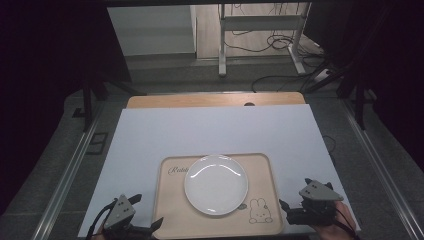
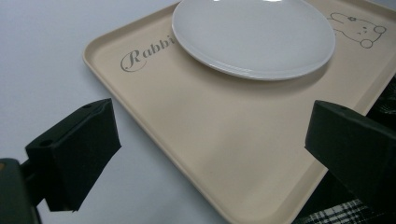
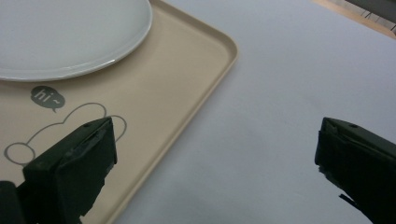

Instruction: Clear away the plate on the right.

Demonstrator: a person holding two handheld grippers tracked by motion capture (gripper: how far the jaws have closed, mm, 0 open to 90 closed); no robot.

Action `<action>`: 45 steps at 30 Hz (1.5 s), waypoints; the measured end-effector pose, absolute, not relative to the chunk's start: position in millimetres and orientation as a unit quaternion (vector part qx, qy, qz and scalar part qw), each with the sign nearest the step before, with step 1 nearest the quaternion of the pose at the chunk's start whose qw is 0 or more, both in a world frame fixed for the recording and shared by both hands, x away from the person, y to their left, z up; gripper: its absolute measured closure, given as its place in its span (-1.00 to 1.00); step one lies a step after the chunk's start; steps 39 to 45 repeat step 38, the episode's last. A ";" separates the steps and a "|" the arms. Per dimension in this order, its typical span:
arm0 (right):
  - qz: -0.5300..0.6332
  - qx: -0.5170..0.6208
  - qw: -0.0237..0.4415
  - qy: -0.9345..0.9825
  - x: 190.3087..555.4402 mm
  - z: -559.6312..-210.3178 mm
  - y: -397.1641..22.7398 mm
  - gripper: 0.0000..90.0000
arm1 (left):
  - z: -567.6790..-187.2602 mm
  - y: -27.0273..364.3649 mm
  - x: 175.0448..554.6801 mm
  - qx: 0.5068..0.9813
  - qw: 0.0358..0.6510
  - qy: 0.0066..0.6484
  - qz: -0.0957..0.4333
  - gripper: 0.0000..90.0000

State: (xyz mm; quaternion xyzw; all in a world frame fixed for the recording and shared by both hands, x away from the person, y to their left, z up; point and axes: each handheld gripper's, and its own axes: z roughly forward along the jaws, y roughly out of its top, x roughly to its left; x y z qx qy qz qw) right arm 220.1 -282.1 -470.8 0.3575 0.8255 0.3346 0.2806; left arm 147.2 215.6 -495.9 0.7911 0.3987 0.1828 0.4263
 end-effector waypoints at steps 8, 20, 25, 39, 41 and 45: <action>0.335 0.375 0.277 0.819 220.2 -471.9 -296.0 -1.00 | -495.9 215.6 147.2 0.791 0.426 0.400 0.183 -0.93; 0.336 0.398 0.275 0.808 219.9 -474.6 -312.7 -1.00 | -495.9 215.6 147.2 0.791 0.426 0.400 0.183 -0.93; 0.336 0.409 0.273 0.803 220.1 -476.1 -319.8 -1.00 | -496.0 215.7 147.1 0.790 0.426 0.400 0.183 -0.93; 0.327 0.431 0.260 0.800 222.8 -481.9 -329.5 -1.00 | -496.0 214.9 147.8 0.792 0.424 0.400 0.182 -0.93; 0.327 0.431 0.260 0.800 222.8 -481.9 -329.5 -1.00 | -496.0 214.9 147.8 0.792 0.424 0.400 0.182 -0.93; 0.327 0.431 0.260 0.800 222.8 -481.9 -329.5 -1.00 | -496.0 214.9 147.8 0.792 0.424 0.400 0.182 -0.93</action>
